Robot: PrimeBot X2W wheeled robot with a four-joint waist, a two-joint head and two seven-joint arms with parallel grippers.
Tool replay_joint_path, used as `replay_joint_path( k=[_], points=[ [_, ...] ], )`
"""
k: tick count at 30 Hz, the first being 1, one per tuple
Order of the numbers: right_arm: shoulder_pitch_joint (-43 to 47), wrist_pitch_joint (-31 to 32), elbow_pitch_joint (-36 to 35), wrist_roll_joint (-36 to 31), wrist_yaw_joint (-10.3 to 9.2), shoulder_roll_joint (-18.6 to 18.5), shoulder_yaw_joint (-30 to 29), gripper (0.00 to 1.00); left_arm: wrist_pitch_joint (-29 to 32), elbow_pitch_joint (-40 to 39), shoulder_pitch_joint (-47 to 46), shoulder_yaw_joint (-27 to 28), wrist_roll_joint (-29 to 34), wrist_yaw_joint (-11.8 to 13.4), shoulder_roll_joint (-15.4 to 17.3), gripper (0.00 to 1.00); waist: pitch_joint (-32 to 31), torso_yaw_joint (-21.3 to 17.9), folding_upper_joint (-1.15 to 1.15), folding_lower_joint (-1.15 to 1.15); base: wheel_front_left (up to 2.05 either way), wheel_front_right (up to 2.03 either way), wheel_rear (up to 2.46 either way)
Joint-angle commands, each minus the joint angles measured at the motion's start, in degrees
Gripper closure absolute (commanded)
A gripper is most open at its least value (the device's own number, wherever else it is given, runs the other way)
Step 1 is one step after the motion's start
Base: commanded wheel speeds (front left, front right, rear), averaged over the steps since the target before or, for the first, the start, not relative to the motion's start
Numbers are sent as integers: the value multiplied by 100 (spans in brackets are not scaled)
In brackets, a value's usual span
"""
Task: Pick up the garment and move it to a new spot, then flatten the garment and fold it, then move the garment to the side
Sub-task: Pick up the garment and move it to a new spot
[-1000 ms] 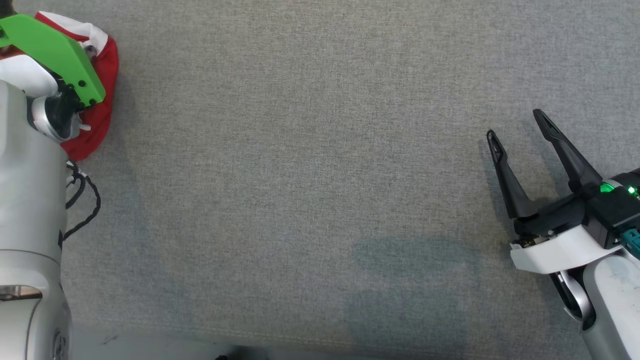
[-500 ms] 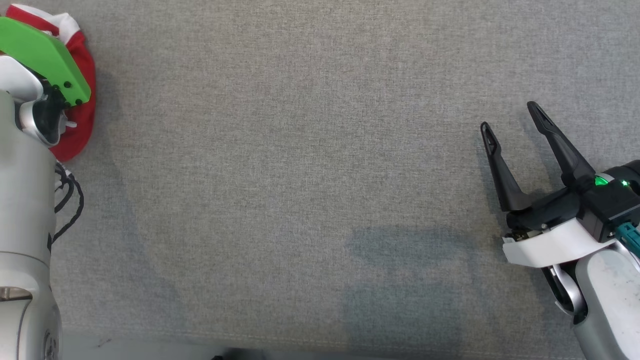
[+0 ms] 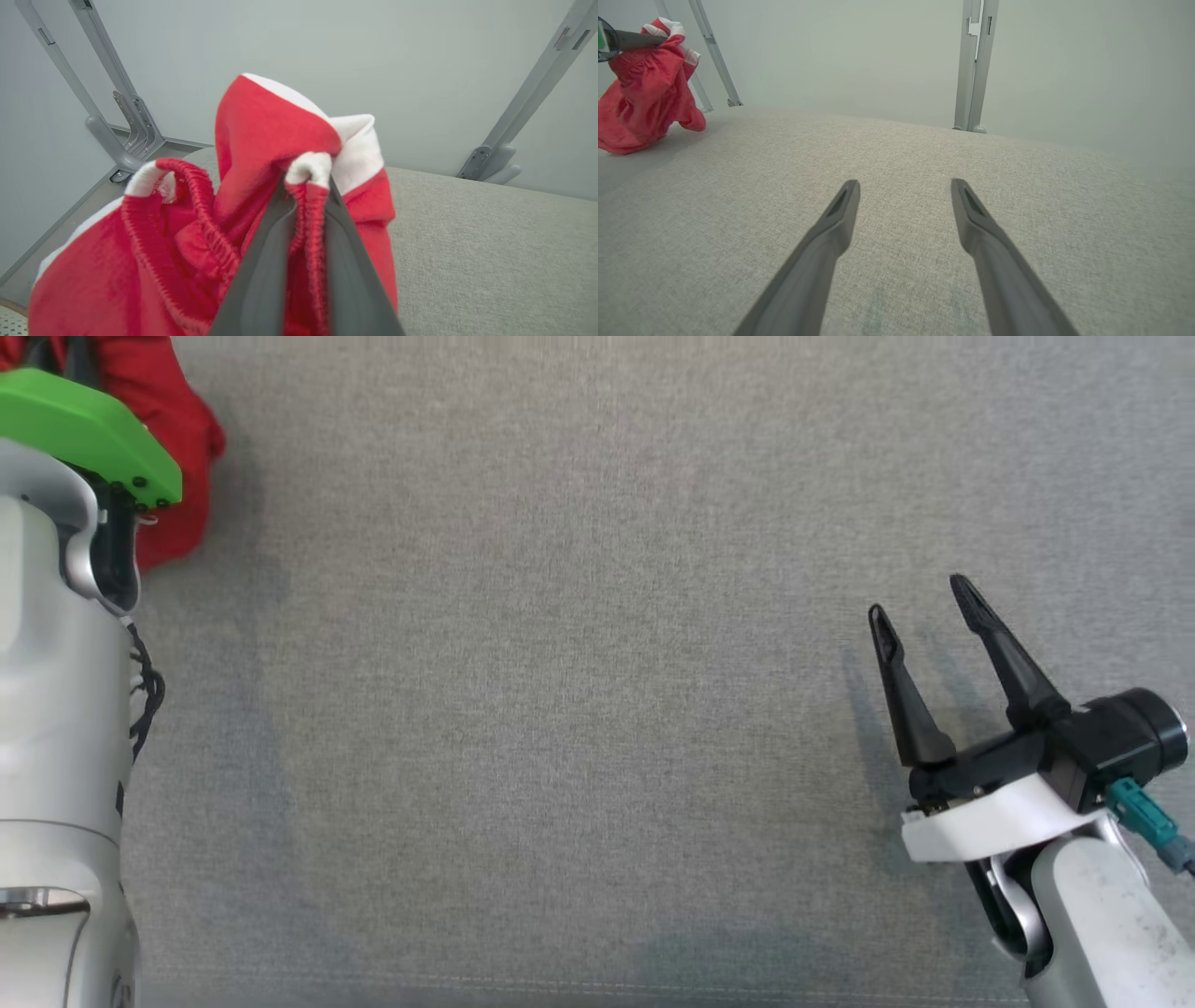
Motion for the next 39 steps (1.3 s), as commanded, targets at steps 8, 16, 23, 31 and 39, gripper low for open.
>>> replay_joint_path(
  k=[8,16,23,31,39],
  points=[
    [557,-16,120,54,-5,309,-169,0,-317,-426,396,-285,34,-179,-204,100,-1235,-556,0,0,0,0,0],
    [985,-16,95,54,-5,534,-368,0,-212,-1158,890,-597,-40,-238,-506,100,-1826,-1124,0,0,0,0,0],
    [1186,-16,95,75,-5,614,-462,0,185,-1961,1503,-978,-140,-255,-816,100,-2027,-1656,0,0,0,0,0],
    [1211,-16,67,107,-5,625,-483,0,695,-2783,2325,-1786,-432,-275,-1038,100,-1961,-2145,0,0,0,0,0],
    [1102,-16,43,149,-5,629,-451,0,985,-2841,2818,-2566,-551,-276,-960,100,-1735,-2424,0,0,0,0,0]
  ],
)
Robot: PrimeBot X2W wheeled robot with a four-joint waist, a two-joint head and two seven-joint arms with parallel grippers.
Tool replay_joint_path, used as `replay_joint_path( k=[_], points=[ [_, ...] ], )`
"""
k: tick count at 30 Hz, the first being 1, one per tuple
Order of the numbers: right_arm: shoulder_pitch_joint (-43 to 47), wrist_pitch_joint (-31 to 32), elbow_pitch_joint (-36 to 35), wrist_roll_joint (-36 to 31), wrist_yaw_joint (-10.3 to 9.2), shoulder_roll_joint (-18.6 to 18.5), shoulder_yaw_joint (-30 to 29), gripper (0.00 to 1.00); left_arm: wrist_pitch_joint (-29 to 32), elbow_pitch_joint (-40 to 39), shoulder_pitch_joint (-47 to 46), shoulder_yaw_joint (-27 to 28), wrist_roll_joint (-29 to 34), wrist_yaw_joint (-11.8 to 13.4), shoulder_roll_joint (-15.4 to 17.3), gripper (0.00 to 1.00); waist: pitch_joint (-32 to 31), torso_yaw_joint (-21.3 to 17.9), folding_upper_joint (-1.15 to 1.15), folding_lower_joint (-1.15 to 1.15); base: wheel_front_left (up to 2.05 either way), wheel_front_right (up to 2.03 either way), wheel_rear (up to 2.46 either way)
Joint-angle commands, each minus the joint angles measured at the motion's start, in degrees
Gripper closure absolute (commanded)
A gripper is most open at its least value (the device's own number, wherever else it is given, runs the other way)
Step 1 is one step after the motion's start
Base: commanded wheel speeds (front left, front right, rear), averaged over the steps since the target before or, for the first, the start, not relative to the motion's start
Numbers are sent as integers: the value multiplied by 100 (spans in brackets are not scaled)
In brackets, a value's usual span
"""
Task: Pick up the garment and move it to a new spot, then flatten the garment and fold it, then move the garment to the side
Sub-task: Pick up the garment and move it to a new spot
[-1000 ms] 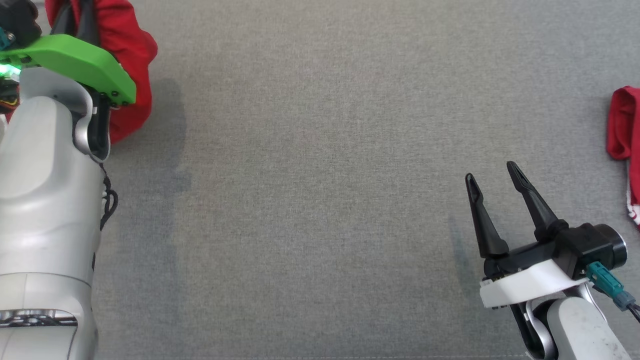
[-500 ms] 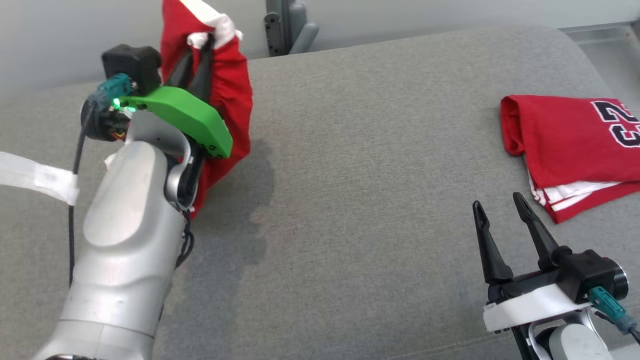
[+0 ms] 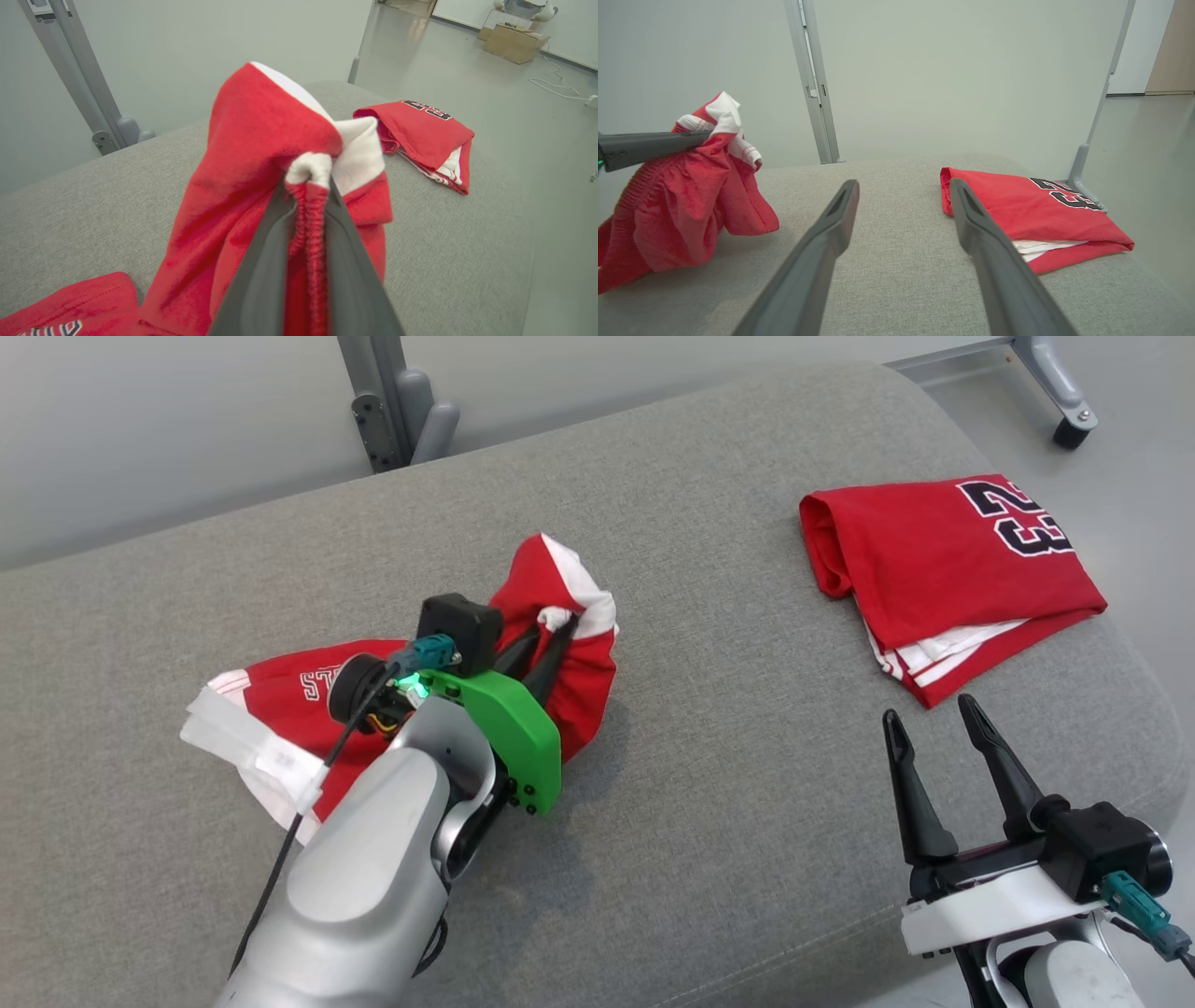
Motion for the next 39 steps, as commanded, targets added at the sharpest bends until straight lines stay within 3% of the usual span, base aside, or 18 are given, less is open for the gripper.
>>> replay_joint_path(
  k=[1,6,7,8,9,10,17,24,31,39],
  points=[
    [-53,-16,-15,21,-5,11,0,0,12,33,81,-21,55,-12,80,100,129,-108,0,0,0,0,0],
    [-110,-16,7,33,-5,22,27,0,8,449,202,-390,138,-13,58,100,287,-126,0,0,0,0,0],
    [-122,-16,11,35,-5,21,38,0,-15,540,208,-434,122,-13,48,94,307,-121,0,0,0,0,0],
    [-137,-16,14,36,-5,19,54,0,-41,634,202,-480,143,-13,44,55,323,-111,0,0,0,0,0],
    [-154,-16,16,35,-5,19,69,0,-62,717,196,-511,147,-13,33,3,332,-99,0,0,0,0,0],
    [-164,-16,17,31,-5,15,89,0,-100,790,187,-527,129,-13,14,0,336,-83,0,0,0,0,0],
    [-137,-16,61,23,-5,-45,136,0,-660,980,122,-482,12,165,-103,0,146,123,0,0,0,0,0],
    [-35,-16,-5,95,-5,-35,103,0,-1311,821,543,-232,-245,498,-114,0,-179,549,0,0,0,0,0],
    [214,-16,6,113,-5,58,-87,0,-1751,266,1291,310,-503,943,27,0,-516,1014,0,0,0,0,0],
    [447,-16,-82,58,-5,143,-278,0,-1833,-908,2398,903,-190,1529,223,0,-753,1375,0,0,0,0,0]
  ],
)
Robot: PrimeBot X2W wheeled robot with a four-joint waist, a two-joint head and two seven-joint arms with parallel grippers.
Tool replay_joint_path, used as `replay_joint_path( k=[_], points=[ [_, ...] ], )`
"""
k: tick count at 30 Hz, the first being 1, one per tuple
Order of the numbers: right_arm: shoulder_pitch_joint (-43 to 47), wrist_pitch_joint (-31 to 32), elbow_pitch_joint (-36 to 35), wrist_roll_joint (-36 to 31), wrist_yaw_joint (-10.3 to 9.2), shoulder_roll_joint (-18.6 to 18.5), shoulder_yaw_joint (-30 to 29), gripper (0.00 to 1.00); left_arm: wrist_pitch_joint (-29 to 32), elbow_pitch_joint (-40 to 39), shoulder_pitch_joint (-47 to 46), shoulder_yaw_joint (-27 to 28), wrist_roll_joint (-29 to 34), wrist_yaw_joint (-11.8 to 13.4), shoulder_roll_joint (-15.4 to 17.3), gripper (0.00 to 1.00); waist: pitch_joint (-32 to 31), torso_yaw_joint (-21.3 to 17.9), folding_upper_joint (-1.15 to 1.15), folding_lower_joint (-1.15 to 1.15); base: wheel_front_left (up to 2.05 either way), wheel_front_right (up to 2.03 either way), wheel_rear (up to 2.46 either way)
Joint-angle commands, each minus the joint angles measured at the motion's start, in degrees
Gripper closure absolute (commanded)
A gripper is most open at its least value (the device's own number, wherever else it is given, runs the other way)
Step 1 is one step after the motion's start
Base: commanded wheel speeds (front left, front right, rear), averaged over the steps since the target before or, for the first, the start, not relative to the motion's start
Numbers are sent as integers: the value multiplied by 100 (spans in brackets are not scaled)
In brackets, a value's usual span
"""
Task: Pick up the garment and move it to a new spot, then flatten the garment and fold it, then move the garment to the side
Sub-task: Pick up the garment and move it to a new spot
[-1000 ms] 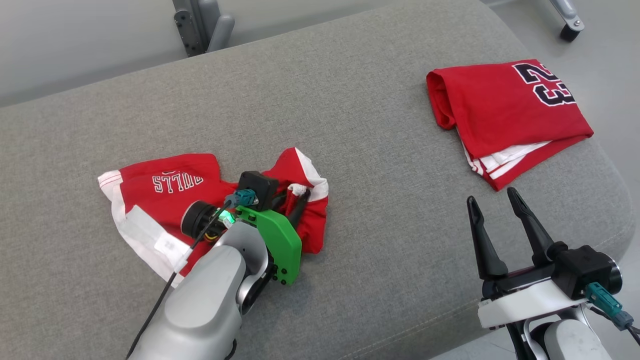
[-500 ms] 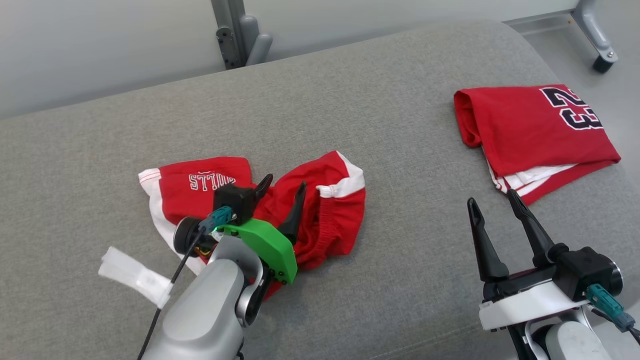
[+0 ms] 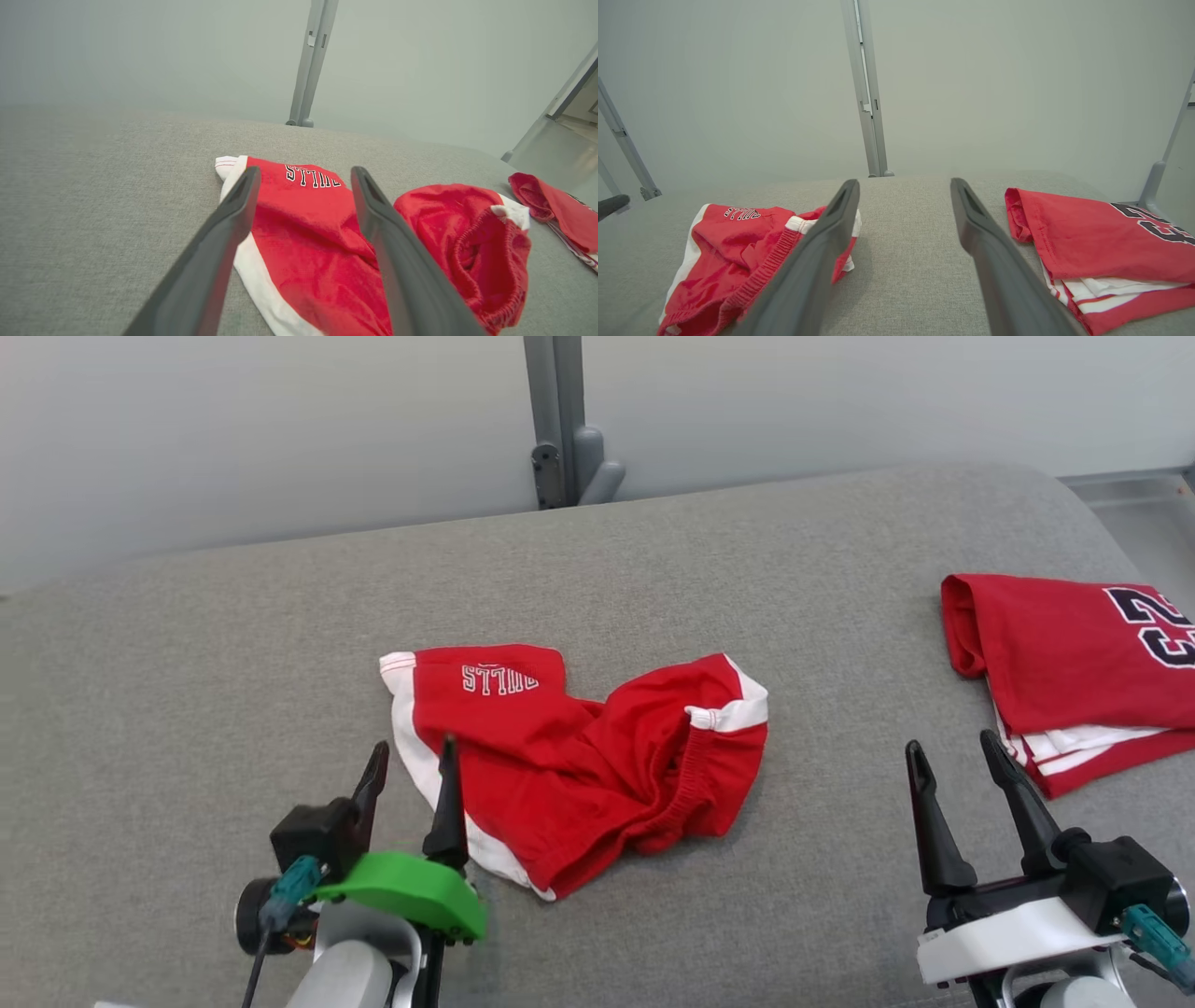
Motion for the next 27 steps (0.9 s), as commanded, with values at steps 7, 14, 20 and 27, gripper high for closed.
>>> replay_joint_path(
  k=[7,14,20,27],
  points=[
    [253,-16,-98,-69,-5,43,-175,0,-26,-1050,1108,606,704,199,53,0,-325,328,0,0,0,0,0],
    [512,-16,-132,-98,-4,118,-353,0,-27,-1941,2012,1422,1447,13,-174,0,-493,413,0,0,0,0,0],
    [707,-16,-96,-208,-5,116,-171,0,-24,-2013,2313,1789,1752,-380,-315,0,-586,459,0,0,0,0,0],
    [792,-16,-87,-278,-4,154,-86,0,-24,-1992,2307,1891,2057,-583,-353,0,-590,457,0,0,0,0,0]
  ],
)
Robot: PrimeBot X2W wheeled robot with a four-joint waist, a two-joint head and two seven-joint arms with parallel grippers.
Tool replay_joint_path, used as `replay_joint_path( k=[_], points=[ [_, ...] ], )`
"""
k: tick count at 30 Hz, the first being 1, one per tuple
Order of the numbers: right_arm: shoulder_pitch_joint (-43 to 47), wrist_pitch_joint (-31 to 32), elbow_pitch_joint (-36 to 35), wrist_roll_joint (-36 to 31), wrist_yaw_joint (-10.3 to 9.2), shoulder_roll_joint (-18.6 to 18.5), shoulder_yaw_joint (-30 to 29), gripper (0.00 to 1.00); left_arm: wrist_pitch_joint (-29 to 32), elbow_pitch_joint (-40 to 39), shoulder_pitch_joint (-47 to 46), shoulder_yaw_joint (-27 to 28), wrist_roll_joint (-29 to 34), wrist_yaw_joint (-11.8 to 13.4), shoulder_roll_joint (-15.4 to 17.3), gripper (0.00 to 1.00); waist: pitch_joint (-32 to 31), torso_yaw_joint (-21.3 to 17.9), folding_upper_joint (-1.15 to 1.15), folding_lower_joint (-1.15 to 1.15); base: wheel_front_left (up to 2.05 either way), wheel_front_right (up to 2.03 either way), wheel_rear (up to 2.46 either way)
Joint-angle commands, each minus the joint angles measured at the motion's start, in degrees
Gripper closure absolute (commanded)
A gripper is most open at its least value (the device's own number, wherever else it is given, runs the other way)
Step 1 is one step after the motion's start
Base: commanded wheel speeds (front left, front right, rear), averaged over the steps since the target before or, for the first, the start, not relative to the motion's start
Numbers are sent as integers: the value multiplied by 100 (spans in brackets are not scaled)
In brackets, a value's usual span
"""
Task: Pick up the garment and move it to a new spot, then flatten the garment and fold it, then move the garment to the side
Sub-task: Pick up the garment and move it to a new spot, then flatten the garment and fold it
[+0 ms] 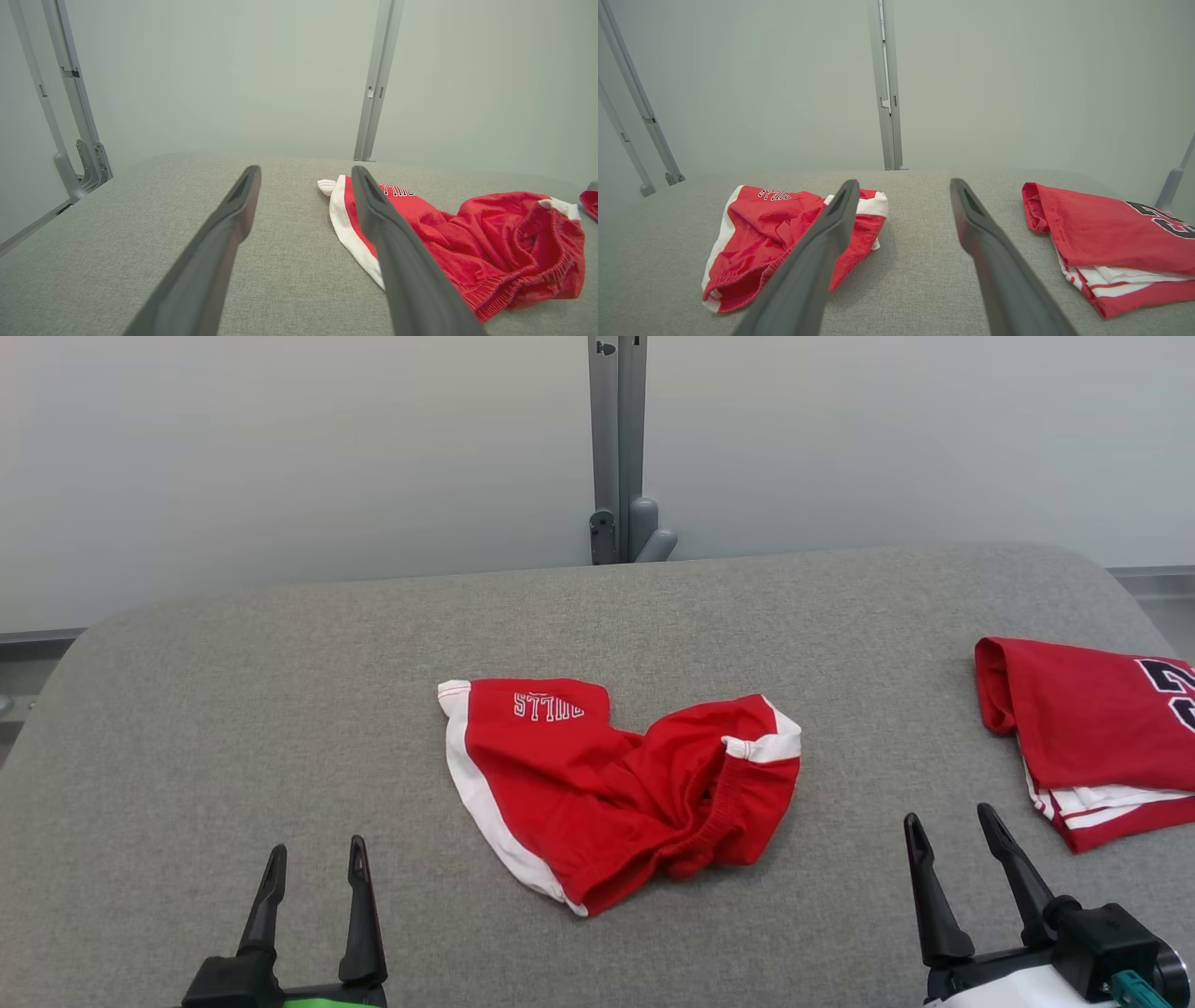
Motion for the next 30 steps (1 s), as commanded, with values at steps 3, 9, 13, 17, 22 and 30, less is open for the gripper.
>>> replay_joint_path(
  k=[3,9,13,17,22,30],
  points=[
    [89,-16,13,-45,-3,7,19,0,-14,-36,39,14,-16,-13,-7,0,0,-28,0,0,0,0,0],
    [87,-16,33,-70,-3,-6,44,0,-14,-15,4,-69,-16,28,-8,0,4,-75,0,0,0,0,0],
    [86,-16,38,-74,-3,1,53,0,-14,-3,-26,-102,12,32,-8,0,4,-90,0,0,0,0,0],
    [96,-16,42,-78,-3,6,58,0,-14,19,-45,-113,37,40,-8,0,3,-92,0,0,0,0,0],
    [104,-16,36,-85,-3,3,47,0,-14,32,-69,-125,62,34,-8,0,3,-89,0,0,0,0,0],
    [94,-16,44,-59,-3,0,47,0,-15,30,-86,-175,221,34,-8,0,6,-94,0,0,0,0,0]
  ],
)
